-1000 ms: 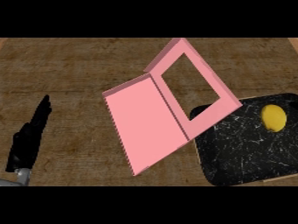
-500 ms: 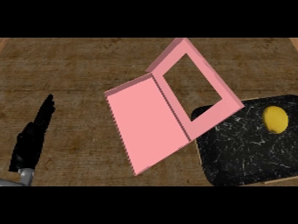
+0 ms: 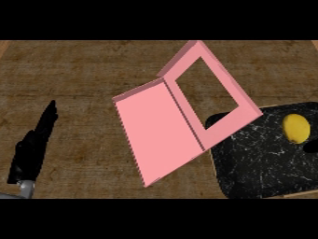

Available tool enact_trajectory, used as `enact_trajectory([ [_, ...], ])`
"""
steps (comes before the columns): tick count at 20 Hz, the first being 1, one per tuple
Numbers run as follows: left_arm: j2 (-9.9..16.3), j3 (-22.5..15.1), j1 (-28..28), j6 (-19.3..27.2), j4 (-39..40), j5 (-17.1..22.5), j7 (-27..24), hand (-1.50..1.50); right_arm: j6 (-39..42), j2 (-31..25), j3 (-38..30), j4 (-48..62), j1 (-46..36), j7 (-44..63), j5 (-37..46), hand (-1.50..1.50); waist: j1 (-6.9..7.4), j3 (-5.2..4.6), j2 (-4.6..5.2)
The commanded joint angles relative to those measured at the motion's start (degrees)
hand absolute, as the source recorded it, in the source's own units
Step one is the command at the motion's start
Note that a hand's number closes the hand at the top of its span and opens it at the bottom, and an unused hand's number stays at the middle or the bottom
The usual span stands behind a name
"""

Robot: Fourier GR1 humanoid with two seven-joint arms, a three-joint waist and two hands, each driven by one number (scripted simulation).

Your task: Pick the lemon from the tray and place it in the cardboard box

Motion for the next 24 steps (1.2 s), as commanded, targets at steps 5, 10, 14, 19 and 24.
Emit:
enact_trajectory([
  [5,-2.51,2.97,0.48,-2.57,1.28,-2.70,-1.13,0.00,2.44,7.10,0.43,1.80,-2.14,6.38,7.61,-1.50,-0.12,0.05,0.05],
  [10,-4.57,3.07,0.20,-3.00,1.91,-5.14,-0.63,0.00,5.76,7.27,-1.85,0.33,0.67,7.56,8.17,-1.50,-0.40,0.05,0.00],
  [14,-5.49,4.03,-1.06,-4.61,-1.29,-6.28,4.16,0.00,7.33,9.70,-4.21,3.71,-0.23,3.83,10.75,-1.50,-0.32,0.07,0.03],
  [19,-5.09,9.45,-0.67,-8.32,0.64,-5.62,1.21,0.00,5.13,14.76,-4.98,2.07,4.20,1.39,15.79,-1.50,-0.41,0.06,0.00],
  [24,-9.50,6.07,2.51,-5.62,-3.96,-11.22,3.82,0.00,5.22,19.43,-4.47,5.26,0.40,2.19,21.00,-1.50,-0.06,0.08,0.03],
])
